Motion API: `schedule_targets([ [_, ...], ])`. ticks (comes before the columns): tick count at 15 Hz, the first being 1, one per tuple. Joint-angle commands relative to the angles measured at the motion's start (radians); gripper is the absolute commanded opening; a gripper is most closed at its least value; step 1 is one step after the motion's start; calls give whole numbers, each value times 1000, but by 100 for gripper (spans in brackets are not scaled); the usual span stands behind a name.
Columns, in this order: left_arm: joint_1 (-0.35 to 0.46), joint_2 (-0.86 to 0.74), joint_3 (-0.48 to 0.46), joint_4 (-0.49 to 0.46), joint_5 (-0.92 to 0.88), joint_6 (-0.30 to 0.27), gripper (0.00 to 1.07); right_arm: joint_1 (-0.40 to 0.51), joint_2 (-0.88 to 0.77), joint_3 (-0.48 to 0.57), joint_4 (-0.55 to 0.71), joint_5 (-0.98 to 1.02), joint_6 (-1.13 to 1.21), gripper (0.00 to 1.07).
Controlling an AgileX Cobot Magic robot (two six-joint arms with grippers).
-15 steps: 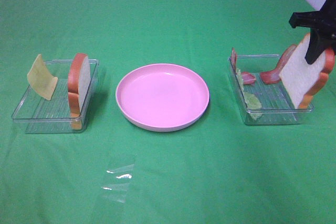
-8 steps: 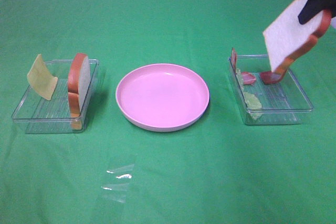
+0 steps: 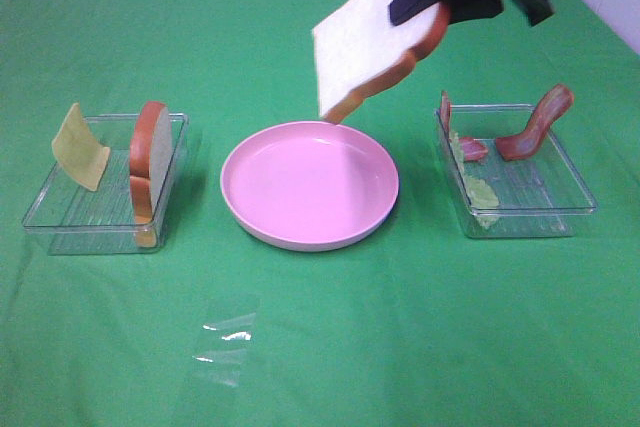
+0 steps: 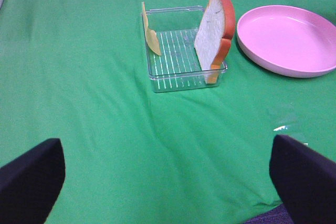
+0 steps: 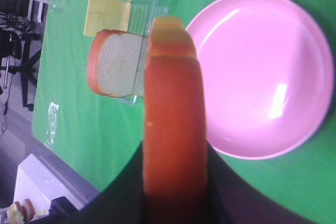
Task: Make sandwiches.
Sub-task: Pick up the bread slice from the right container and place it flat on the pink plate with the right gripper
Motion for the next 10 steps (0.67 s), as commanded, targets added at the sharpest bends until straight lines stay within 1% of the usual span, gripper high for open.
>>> schedule_targets([
  [1, -4, -14, 0, -9, -10, 1, 98, 61, 60, 9, 75, -46, -15, 0],
  [3, -4, -14, 0, -9, -10, 1, 98, 114, 139, 8, 120, -108, -15, 0],
  [4, -4, -14, 0, -9, -10, 1, 98, 115, 208, 7, 144, -157, -15, 0],
  [6, -4, -14, 0, -9, -10, 1, 98, 114, 249, 7, 150, -206, -15, 0],
  [7, -4, -14, 0, -9, -10, 1, 98, 115, 275, 6, 176, -226, -16, 0],
  [8, -4, -14, 0, -9, -10, 1, 98, 115, 316, 5, 233, -227, -40, 0],
  [10, -4, -14, 0, -9, -10, 1, 98, 115, 353, 5, 279, -232, -76, 0],
])
